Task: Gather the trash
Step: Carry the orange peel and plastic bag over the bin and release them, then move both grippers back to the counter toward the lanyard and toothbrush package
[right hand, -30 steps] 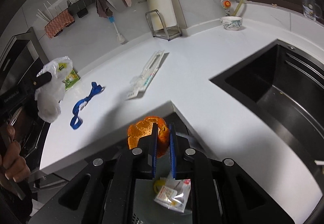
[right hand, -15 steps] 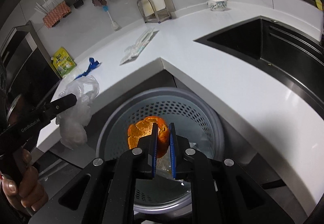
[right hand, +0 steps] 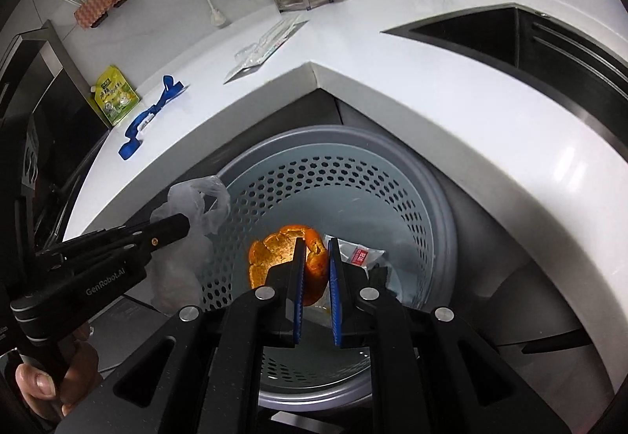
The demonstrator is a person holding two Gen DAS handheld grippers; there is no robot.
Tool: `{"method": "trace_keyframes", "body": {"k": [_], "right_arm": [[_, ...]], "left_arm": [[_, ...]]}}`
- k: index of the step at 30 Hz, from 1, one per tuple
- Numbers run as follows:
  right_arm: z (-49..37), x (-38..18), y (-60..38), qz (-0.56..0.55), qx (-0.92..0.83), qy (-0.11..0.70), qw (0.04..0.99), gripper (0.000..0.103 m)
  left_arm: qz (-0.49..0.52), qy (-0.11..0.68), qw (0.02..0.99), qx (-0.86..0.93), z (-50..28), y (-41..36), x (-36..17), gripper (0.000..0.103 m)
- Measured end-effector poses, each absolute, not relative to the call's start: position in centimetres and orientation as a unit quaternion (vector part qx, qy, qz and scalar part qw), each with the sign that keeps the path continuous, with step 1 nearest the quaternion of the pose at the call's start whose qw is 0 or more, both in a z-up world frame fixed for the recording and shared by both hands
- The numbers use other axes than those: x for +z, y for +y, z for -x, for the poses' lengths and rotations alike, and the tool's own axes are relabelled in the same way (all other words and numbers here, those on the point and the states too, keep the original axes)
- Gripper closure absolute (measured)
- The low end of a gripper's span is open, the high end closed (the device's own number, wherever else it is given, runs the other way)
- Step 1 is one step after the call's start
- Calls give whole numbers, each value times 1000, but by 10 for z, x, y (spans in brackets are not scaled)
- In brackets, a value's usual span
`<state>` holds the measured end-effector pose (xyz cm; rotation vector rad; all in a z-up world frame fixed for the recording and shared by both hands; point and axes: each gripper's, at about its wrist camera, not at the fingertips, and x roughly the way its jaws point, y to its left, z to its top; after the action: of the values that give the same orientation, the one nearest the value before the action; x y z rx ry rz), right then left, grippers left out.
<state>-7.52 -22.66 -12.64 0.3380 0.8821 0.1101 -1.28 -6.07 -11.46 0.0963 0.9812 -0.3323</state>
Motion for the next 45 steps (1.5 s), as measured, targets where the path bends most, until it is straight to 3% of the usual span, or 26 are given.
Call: {"method": "trace_keyframes", "body": {"k": [2,3,4,18,26,36,45], "right_arm": [[76,-125,-228,-162,50,419,892,77],[78,-123,-229,-158,42,413,896,70],[78,-121,-230,-154,37,411,898,69],[75,-120,-229,-161,42,408,898,64],[53,-94,-223,-148,45,387,909,56],[-40,-45,-195,-119,58,359,924,39],[-147,-44,-165,-126,55,395,908,37]], "left_arm": [[-39,471,868,-155,12,-57,-116,51],[-35,469,870,-151,11,-56,-116,27],[-30,460,875,-146,12,-52,-114,24],[-35,447,886,-113,10,-36,-107,20],[-17,388,920,-50,-15,14,-54,12],[-16,349,937,15,-93,80,-16,6],[-13,367,930,15,-158,99,-31,6]]}}
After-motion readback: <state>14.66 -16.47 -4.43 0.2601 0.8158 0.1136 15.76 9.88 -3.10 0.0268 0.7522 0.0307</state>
